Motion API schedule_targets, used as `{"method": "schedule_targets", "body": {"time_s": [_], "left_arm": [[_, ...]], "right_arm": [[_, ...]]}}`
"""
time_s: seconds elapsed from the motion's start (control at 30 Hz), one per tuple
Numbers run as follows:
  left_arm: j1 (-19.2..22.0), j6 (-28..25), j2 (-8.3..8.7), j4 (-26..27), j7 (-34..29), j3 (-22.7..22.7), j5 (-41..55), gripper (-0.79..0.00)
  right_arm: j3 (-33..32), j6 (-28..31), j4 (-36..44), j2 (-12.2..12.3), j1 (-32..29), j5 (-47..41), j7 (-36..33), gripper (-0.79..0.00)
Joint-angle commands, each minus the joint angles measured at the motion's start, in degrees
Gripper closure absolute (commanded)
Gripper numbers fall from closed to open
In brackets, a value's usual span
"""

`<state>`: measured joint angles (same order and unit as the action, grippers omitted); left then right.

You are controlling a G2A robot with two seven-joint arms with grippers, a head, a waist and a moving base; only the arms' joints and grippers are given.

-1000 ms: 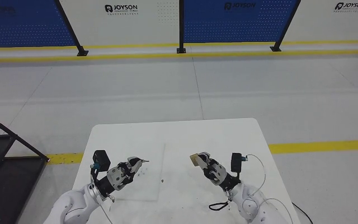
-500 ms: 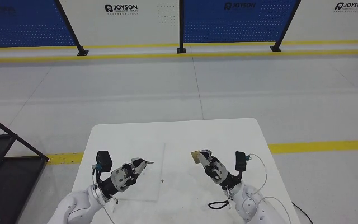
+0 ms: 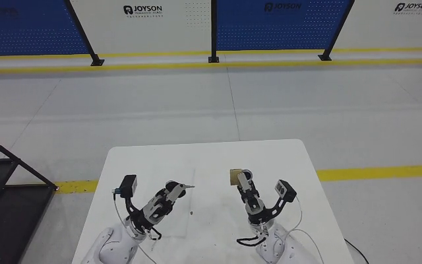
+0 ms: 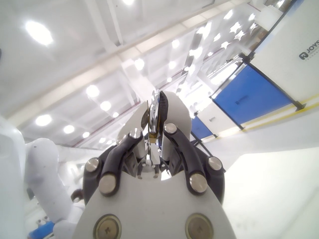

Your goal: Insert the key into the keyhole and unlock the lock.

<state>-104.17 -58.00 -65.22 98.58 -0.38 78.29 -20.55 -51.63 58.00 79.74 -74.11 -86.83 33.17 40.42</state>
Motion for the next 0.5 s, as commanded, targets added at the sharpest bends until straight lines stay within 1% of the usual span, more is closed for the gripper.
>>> {"method": "schedule_targets", "body": {"time_s": [0.0, 0.17, 0.33, 0.47], "left_arm": [[0.66, 0.00, -0.20, -0.35, 1.93, -1.61, 0.43, 0.000], [2.10, 0.00, -0.82, -1.27, 5.99, -5.27, -1.36, 0.000], [3.56, 0.00, -1.64, -2.69, 11.01, -9.02, -3.36, 0.000], [5.04, 0.04, -2.41, -4.67, 13.63, -11.51, -5.92, 0.000]], "right_arm": [[1.49, 0.00, -0.64, -0.20, 0.80, -0.51, 2.03, 0.000], [4.01, 0.00, -1.71, -0.47, 2.20, 0.56, 5.86, 0.000], [4.95, 0.00, -2.81, -0.69, 2.90, -0.24, 5.86, 0.000], [5.22, 0.00, -3.15, -0.79, 3.09, -0.32, 5.86, 0.000]]}}
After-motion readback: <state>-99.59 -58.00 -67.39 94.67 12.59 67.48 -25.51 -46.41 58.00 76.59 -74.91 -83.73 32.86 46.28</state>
